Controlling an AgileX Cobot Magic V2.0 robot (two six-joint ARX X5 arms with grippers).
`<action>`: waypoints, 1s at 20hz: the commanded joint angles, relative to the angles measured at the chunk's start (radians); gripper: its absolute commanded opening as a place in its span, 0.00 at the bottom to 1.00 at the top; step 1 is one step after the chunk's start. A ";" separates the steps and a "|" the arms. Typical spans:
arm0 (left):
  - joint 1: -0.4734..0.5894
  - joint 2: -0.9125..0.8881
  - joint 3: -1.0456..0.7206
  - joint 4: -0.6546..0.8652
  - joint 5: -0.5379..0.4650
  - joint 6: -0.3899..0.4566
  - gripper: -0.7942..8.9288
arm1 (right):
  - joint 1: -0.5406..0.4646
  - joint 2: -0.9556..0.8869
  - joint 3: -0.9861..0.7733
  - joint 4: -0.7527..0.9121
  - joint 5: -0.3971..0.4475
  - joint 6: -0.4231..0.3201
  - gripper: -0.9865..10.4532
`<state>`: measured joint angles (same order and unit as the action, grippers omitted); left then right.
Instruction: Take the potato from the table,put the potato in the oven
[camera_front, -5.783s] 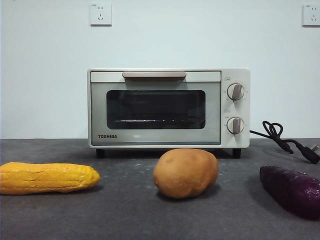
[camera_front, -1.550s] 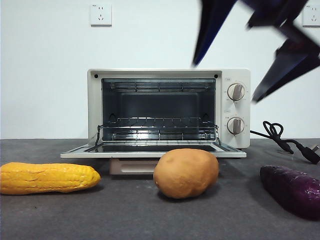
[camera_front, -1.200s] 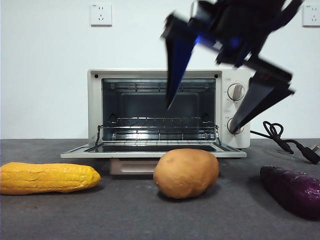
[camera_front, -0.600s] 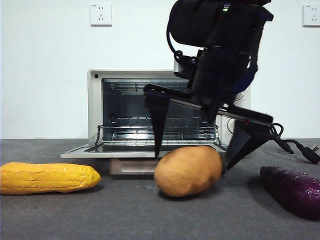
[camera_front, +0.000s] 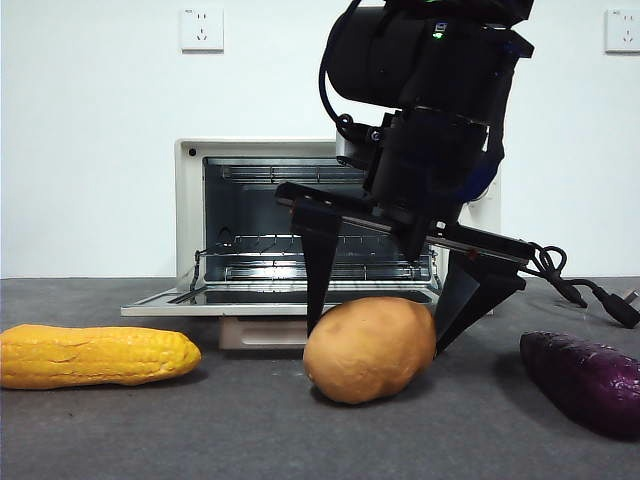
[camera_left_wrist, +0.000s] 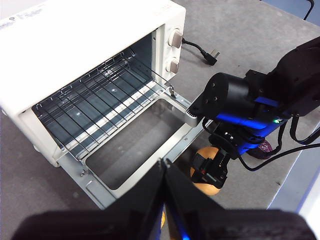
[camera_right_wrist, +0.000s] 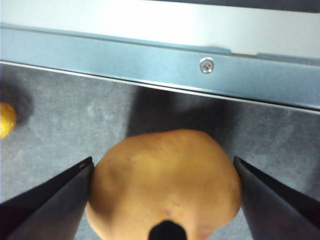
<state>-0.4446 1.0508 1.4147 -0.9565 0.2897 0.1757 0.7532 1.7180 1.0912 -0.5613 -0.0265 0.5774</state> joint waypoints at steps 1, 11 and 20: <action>-0.002 -0.003 -0.006 0.004 -0.001 0.013 0.07 | 0.004 0.012 -0.002 -0.008 -0.001 -0.032 0.07; -0.002 -0.002 -0.006 0.001 -0.002 0.017 0.07 | 0.021 -0.093 -0.002 0.015 -0.027 -0.086 0.07; -0.002 -0.002 -0.006 -0.044 -0.002 0.017 0.07 | -0.025 -0.193 -0.002 0.356 0.142 -0.063 0.07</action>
<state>-0.4446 1.0508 1.4147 -1.0019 0.2897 0.1829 0.7292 1.5162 1.0916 -0.2115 0.1074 0.5049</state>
